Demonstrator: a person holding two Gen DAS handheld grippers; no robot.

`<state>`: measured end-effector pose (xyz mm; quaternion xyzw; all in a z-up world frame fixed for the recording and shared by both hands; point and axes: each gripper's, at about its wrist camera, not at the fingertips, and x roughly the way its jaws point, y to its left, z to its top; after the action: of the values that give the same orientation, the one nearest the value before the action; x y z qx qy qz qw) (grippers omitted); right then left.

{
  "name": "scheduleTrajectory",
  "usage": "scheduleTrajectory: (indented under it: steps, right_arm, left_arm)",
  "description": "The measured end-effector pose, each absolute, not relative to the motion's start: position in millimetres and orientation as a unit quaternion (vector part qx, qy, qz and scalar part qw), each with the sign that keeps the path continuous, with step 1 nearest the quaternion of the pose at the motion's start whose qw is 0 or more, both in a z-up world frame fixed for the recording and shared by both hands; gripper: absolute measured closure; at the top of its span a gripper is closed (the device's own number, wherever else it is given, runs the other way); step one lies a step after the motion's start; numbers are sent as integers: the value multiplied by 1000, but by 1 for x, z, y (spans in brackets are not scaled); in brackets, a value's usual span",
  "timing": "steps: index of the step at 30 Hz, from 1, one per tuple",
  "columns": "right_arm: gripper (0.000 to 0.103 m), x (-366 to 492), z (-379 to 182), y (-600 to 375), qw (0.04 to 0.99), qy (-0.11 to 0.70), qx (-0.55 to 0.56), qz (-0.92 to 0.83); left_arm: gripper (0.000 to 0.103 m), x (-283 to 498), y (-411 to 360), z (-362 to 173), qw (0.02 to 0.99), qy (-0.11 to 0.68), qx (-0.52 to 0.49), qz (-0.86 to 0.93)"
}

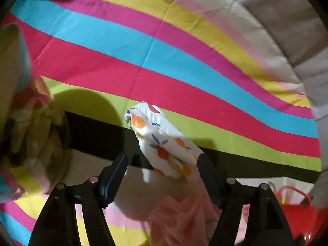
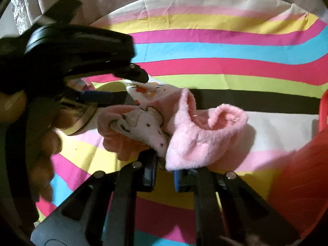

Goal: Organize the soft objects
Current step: 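Carry the white floral cloth and pink elephant fleece over the white box and open both tools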

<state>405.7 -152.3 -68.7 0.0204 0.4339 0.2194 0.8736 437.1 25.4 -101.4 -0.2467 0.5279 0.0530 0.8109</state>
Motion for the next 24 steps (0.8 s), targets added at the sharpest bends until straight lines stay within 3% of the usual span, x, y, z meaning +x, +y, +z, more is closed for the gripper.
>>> scheduleTrajectory:
  steps: [4,7,10,12,14,24]
  right_arm:
    - [87,407,-66,-153,879,428,10,212]
    - [87,406,-67,-153,880,426,3,209]
    - [87,405,-66,-153,881,425,1,207]
    - [87,405,-66,-153,882,424,0,206]
    - [87,405,-66,-154,882,424,1,205]
    - [88,385,-44,-155,887,411,-2,210]
  left_arm:
    - [32,450,21,-113,800,544,-247,62]
    - [40,454,18,-124,802,551,-224,50]
    - [54,457,8,-124,818,545,-180,40]
    - [77,456,8,-123,823,538,-182,26]
    - [87,453,7,-119,828,531,-180,16]
    - [91,404,16,-71,870,459,-178,16]
